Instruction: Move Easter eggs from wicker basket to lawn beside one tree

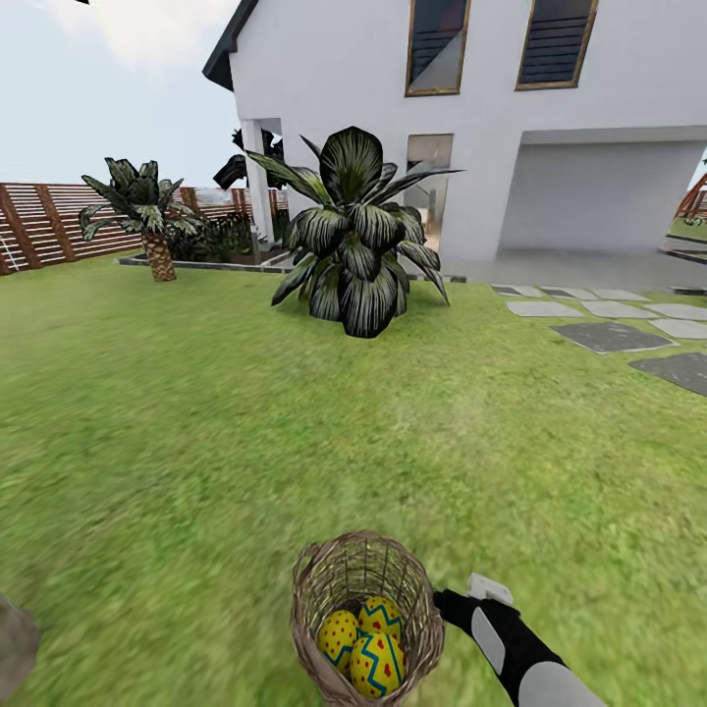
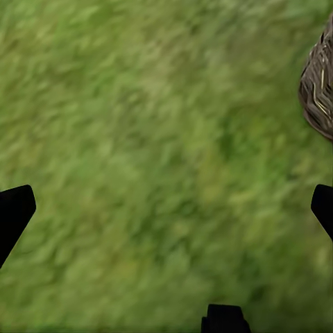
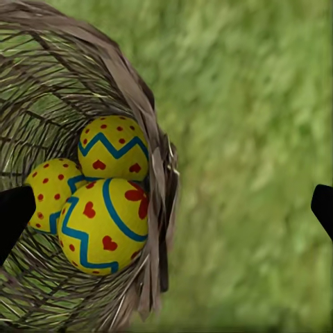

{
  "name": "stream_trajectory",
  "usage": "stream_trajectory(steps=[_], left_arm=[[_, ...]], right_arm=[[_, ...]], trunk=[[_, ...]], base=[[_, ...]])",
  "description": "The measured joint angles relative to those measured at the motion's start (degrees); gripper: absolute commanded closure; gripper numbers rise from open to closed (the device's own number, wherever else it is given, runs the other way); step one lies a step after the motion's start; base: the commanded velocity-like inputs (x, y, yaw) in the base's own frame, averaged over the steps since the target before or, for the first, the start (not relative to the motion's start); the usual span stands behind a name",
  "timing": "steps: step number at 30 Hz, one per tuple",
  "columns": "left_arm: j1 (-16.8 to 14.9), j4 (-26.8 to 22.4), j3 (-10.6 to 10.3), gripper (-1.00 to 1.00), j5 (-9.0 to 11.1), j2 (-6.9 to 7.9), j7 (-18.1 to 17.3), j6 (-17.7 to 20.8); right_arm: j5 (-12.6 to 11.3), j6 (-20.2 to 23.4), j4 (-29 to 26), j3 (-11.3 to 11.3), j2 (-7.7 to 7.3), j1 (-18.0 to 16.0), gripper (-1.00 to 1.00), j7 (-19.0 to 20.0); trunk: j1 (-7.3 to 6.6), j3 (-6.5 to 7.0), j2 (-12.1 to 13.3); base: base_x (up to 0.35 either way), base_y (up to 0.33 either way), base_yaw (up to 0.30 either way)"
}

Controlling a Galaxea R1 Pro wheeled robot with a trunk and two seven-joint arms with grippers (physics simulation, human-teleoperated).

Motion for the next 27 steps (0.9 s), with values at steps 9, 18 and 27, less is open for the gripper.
stream_trajectory(steps=[9,18,27], left_arm=[[0.00,0.00,0.00,-1.00,-0.01,0.00,0.00,-0.02],[0.00,-0.02,0.00,-1.00,-0.05,0.00,0.00,-0.08],[0.00,-0.08,0.00,-1.00,-0.22,0.00,0.01,-0.08]], right_arm=[[0.17,0.21,1.48,0.61,0.29,-0.02,-1.00,-0.06],[0.35,0.23,1.82,0.75,0.55,-0.10,-1.00,-0.07],[0.37,1.03,1.87,0.76,0.65,-0.55,-1.00,-0.15]], trunk=[[1.97,-1.61,-3.60],[3.95,-3.23,-7.21],[4.61,-3.76,-8.41]], base=[[0.000,0.000,0.000],[0.000,0.000,0.000],[0.000,0.000,0.000]])
